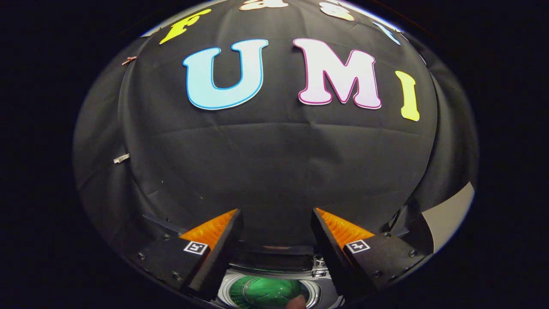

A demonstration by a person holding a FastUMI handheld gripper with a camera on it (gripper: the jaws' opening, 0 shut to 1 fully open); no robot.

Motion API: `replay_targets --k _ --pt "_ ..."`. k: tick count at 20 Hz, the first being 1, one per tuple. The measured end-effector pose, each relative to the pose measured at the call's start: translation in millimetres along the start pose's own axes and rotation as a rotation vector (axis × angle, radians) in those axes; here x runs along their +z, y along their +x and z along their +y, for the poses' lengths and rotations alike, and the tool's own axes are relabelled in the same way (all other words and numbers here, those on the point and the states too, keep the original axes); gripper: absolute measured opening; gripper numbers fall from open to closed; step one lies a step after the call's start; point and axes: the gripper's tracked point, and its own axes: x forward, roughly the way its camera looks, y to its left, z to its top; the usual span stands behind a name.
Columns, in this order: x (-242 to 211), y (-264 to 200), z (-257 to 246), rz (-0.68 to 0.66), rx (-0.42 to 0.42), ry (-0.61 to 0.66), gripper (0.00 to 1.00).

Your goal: Put the clothes into the washing machine and then close the washing machine lid.

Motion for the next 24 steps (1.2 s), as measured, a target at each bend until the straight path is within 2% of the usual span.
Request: replay_targets --k 8,19,24 --pt "-19.4 -40.0 5.4 -0.021 0.01 -0.008 1.0" --pt "-40.0 -68.7 9.2 -0.034 0.033 -0.008 1.0" --pt "-63.1 -89.3 14.0 -0.03 0.072 -0.002 1.0"
